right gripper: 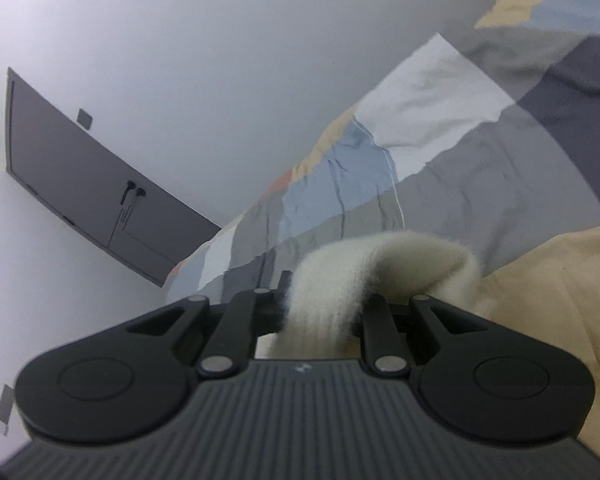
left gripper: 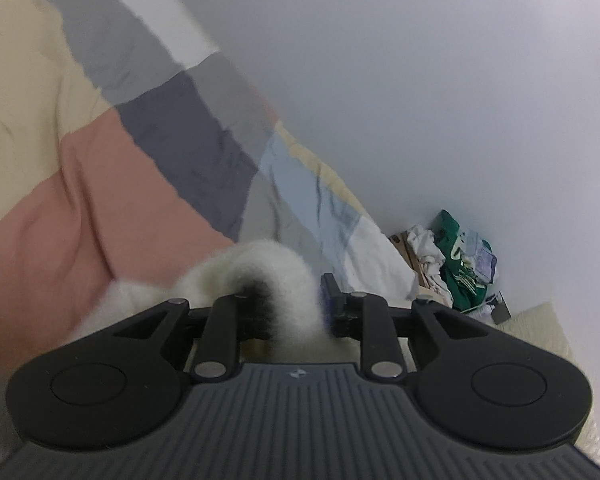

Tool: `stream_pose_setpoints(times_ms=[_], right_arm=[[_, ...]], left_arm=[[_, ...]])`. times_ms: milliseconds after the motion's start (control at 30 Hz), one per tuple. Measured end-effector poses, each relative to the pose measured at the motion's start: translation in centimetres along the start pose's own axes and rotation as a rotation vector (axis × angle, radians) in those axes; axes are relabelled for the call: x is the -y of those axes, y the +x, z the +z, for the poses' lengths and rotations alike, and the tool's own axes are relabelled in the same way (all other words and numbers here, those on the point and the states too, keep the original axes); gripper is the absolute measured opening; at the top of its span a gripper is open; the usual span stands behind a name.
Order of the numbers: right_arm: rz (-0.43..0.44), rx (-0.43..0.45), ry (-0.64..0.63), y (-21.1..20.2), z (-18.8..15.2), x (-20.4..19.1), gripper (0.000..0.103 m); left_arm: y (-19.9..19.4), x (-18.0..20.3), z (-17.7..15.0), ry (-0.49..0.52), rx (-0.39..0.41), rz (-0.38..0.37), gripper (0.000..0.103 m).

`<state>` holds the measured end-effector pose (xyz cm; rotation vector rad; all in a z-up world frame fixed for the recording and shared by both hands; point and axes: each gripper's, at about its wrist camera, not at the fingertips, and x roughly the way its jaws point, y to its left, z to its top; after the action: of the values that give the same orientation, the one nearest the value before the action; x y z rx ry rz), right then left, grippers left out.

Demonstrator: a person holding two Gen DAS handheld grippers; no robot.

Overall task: Fold large clothes
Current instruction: 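Lift the held sweater edge with both tools and fold it over the body, then lay the folded part down and open both tools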

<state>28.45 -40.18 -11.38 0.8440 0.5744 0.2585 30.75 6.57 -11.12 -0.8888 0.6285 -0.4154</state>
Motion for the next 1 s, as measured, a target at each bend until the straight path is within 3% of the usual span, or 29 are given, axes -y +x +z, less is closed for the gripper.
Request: stream_pose_setpoints(times_ms=[200, 367, 433, 467, 500, 533, 700, 867, 1000], right_arm=[[0.003, -0.022, 0.046, 2.8, 0.1, 2.5, 0.019], [0.019, -0.043, 0.079, 2.7, 0.0, 2.9, 0.024], [0.042, -0.062, 0.061, 2.2, -0.1, 2.1, 0.038], [0.074, -0.073, 0.038, 1.7, -0.3, 1.4, 0.059], [0.105, -0.070, 0.009, 1.0, -0.5, 0.5, 0.075], [0.125, -0.057, -0.018, 0.3, -0.7, -0.4, 0.079], [0.221, -0.069, -0.117, -2.4, -2.2, -4.3, 0.081], [0.174, -0.087, -0.187, -4.1, -4.7, -5.9, 0.080], [0.064, -0.123, -0.291, -3.7, -6.6, -7.2, 0.080]], left_arm=[[1.5, -1.2, 0.7, -0.005, -0.023, 0.018, 0.027], [1.4, -1.2, 0.5, 0.000, -0.033, 0.019, 0.030], [0.8, -0.8, 0.4, -0.003, -0.053, -0.005, 0.047], [0.4, -0.6, 0.5, -0.014, -0.065, -0.053, 0.067], [-0.1, -0.3, 0.6, -0.027, -0.062, -0.096, 0.077], [-0.8, 0.1, 0.6, -0.030, -0.042, -0.115, 0.080], [-4.8, 3.9, 0.0, 0.138, 0.044, -0.142, 0.082], [-8.4, 7.0, -2.8, 0.273, 0.050, -0.208, 0.082], [-7.9, 8.3, -5.7, 0.406, -0.024, -0.117, 0.082]])
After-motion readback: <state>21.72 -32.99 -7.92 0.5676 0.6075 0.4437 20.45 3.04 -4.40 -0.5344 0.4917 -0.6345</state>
